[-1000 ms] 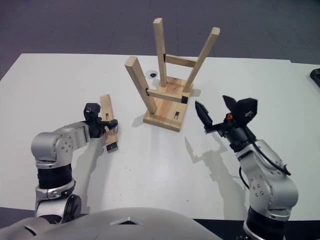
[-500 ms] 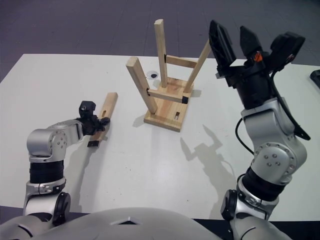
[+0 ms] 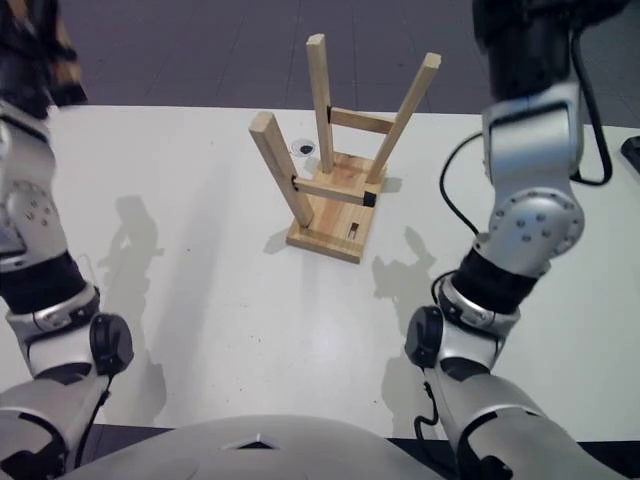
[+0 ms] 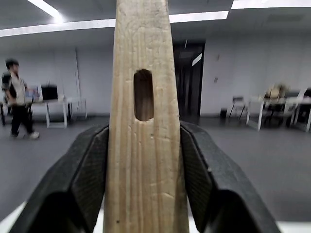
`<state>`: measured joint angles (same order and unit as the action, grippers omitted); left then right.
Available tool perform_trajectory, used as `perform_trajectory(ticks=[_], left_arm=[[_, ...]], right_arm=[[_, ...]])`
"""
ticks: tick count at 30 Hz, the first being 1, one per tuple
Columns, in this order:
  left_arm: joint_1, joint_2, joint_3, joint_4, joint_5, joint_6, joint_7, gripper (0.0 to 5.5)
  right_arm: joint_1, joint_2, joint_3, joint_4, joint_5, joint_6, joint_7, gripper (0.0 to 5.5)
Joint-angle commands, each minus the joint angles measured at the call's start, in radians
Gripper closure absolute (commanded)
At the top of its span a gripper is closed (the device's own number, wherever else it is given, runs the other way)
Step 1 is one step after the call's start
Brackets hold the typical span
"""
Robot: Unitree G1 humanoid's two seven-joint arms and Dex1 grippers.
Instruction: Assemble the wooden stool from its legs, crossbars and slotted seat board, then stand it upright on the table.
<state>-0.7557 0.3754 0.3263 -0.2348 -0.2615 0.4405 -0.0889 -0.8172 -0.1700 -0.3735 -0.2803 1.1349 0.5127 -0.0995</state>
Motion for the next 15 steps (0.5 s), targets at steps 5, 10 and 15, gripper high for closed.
perform_trajectory(ticks=[5,10,15], left_arm=[[-0.081,-0.062,-0.250,-0.031,0.045,-0.177,-0.130,3.44],[-0.049,-0.096,-0.319,-0.038,0.084,-0.216,-0.142,3.44],[-0.029,-0.104,-0.347,-0.057,0.097,-0.223,-0.162,3.44]], right_arm=[[-0.217,0.088,0.136,0.072,0.083,0.029,0.146,0.10],[-0.226,0.092,0.179,0.044,0.105,0.060,0.194,0.10],[-0.219,0.089,0.188,0.071,0.113,0.084,0.198,0.10]])
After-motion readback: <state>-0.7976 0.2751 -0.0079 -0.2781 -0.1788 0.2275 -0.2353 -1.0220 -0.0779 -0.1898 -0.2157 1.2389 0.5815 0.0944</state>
